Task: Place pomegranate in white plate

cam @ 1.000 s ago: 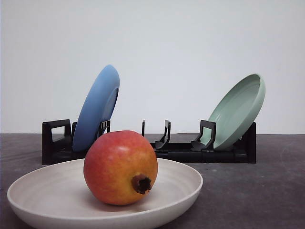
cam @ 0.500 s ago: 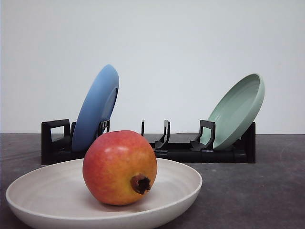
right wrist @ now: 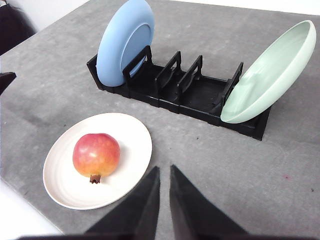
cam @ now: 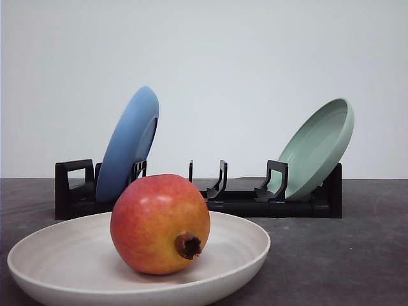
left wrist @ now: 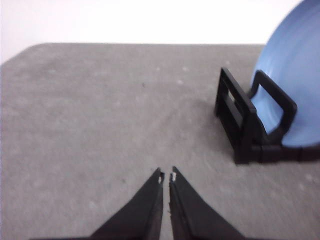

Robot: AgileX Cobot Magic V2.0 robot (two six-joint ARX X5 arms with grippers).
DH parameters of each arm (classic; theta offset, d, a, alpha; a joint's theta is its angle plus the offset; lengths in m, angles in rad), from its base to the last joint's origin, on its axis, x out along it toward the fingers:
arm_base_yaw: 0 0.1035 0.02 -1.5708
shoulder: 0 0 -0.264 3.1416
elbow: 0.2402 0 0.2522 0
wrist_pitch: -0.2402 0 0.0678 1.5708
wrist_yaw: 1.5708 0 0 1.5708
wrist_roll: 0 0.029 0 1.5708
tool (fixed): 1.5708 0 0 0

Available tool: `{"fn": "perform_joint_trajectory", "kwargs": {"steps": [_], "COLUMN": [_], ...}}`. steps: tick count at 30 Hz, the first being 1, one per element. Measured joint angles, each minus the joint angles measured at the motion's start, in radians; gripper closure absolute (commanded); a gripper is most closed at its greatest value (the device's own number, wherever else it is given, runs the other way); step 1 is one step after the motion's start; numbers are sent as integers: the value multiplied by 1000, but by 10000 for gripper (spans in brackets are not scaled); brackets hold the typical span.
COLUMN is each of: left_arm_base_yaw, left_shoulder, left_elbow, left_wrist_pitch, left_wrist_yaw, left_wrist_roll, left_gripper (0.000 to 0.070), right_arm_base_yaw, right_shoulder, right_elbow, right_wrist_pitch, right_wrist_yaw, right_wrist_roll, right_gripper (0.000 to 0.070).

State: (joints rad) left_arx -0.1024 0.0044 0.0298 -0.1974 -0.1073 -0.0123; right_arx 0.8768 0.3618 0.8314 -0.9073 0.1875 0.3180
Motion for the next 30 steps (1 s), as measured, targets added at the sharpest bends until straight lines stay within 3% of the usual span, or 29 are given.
{"fn": "perform_joint_trajectory", "kwargs": {"steps": [9,15,30], "left_arm_base_yaw": [36,99,127], "left_shoulder": [0,0,0], "left_elbow": [-8,-8,-8], "left_wrist_pitch": [19,13,13], "left_wrist_yaw": [6,107,105], "left_wrist_roll": [20,39,45], "left_gripper": [700,700,700], "right_arm_base_yaw": [0,0,0], "right_shoulder": [0,0,0], "right_elbow": [0,0,0], "right_wrist_pitch": [0,0,0], "right_wrist_yaw": [0,0,0], "right_wrist_roll": [0,0,0], "right_gripper": [668,668,668]}}
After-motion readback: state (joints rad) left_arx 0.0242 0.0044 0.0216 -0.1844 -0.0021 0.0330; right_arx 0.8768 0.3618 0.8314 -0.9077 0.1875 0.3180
